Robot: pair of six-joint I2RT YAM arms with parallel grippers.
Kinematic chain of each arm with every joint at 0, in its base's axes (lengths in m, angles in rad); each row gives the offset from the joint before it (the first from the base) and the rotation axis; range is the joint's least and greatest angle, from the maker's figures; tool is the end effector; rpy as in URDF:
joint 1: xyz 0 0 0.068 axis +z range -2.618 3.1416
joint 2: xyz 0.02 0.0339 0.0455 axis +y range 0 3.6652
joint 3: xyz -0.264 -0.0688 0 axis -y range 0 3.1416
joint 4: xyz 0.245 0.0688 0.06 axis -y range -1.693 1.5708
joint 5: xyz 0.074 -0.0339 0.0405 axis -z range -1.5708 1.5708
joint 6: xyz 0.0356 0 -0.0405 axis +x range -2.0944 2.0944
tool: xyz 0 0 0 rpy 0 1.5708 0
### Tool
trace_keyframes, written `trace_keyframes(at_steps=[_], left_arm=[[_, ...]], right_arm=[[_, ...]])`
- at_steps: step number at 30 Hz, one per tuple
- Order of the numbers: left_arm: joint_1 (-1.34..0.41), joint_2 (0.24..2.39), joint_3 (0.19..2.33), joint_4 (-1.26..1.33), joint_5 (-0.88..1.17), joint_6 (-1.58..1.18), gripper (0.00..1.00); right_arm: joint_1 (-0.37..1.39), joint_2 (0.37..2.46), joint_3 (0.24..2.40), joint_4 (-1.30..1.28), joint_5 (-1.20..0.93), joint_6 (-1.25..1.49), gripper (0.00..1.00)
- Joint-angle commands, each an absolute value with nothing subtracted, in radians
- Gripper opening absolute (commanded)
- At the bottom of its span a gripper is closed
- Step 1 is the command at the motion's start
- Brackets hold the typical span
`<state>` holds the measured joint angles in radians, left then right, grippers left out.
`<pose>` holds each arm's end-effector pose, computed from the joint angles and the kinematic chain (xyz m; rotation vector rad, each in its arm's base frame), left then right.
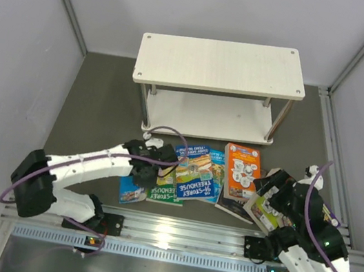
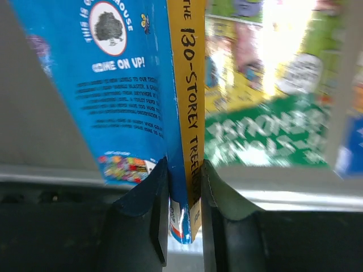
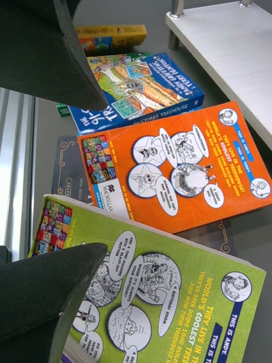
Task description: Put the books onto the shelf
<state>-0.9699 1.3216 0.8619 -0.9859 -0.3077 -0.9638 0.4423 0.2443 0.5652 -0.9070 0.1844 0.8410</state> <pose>0.1302 -0.1709 0.2073 -0.0188 2.8163 0.1027 0.0644 0.0233 0.2513 0.5411 2.1287 0.5418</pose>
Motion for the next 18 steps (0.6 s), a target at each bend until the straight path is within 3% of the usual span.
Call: trace_keyframes(at_steps=[1, 10, 18], left_arm=[[-0.974, 1.189, 1.060, -1.141, -0.193, -0.962, 0.00], [-0.974, 1.039, 1.380, -1.103, 0.142, -0.698, 0.00], [-0.974, 0.992, 1.687, -0.825, 0.204, -0.611, 0.00]], right_arm=[[0.449, 0.242, 0.584, -0.907, 0.184, 0.851, 1.00], [0.449, 0.288, 0.522, -0.827, 0.160, 0.888, 1.00], [0.449, 0.371, 0.515, -0.761, 0.133, 0.881, 1.00]])
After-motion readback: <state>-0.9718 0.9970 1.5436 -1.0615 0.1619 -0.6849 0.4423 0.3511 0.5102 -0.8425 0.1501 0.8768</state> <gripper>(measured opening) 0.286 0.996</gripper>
